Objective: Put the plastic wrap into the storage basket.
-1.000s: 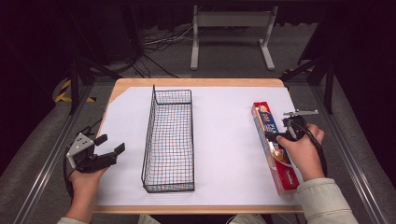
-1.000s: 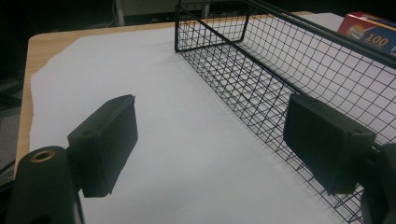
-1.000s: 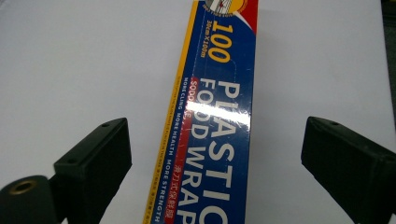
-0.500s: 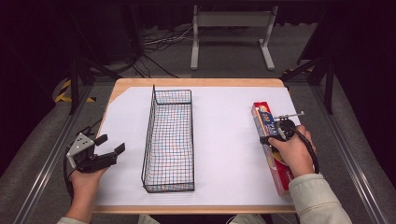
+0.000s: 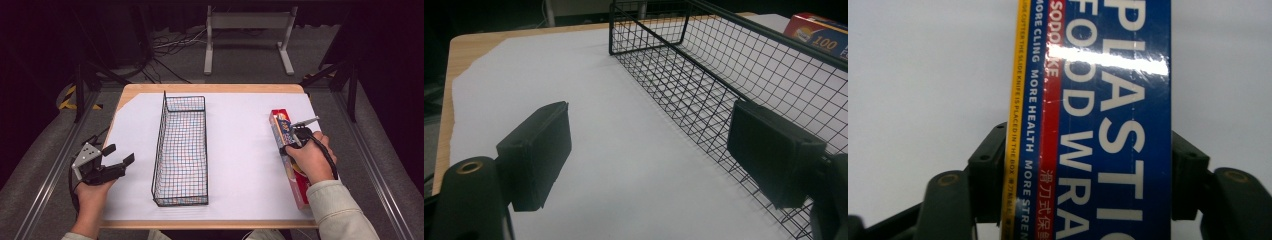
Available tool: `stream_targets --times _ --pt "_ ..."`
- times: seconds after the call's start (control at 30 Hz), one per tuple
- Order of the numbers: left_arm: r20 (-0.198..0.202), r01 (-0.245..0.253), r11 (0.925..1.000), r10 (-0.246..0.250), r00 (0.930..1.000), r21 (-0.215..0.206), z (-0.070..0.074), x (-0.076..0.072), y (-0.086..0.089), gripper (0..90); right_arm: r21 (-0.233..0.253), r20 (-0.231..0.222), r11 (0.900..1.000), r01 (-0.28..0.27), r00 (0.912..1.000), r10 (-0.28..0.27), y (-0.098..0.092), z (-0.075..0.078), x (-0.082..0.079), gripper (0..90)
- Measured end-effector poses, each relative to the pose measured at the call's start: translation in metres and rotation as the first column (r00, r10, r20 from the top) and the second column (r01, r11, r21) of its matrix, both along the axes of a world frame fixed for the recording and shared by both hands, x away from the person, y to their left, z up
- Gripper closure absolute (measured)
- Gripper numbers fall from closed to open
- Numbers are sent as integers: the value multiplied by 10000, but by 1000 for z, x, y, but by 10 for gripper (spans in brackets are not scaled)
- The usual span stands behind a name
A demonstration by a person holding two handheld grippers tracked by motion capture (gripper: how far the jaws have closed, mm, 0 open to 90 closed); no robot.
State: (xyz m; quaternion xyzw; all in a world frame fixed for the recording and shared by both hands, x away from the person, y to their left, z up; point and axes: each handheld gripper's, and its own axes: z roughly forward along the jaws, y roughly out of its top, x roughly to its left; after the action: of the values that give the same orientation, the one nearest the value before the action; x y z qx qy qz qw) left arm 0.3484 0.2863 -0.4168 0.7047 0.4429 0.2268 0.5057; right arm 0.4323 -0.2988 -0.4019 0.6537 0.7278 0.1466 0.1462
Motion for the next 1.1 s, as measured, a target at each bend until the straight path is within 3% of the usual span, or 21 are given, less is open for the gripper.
stream_targets --times 0.2,0.57,0.9,1.1 --pt "30 -18 10000 18 10000 -56 0 0 1 186 -503 -306 9987 4 9995 -19 5 -4 3 381" --pt "-7 -84 9999 84 10000 -114 0 0 2 185 -409 -448 9981 457 9979 -475 7 -3 5 405" --pt "-10 -82 9999 81 10000 -84 -1 0 3 185 -462 -620 9977 497 9967 -525 8 -1 6 410" --pt "-65 -67 9999 66 10000 -143 -2 1 1 185 165 -594 9960 880 9944 -869 8 5 9 412"
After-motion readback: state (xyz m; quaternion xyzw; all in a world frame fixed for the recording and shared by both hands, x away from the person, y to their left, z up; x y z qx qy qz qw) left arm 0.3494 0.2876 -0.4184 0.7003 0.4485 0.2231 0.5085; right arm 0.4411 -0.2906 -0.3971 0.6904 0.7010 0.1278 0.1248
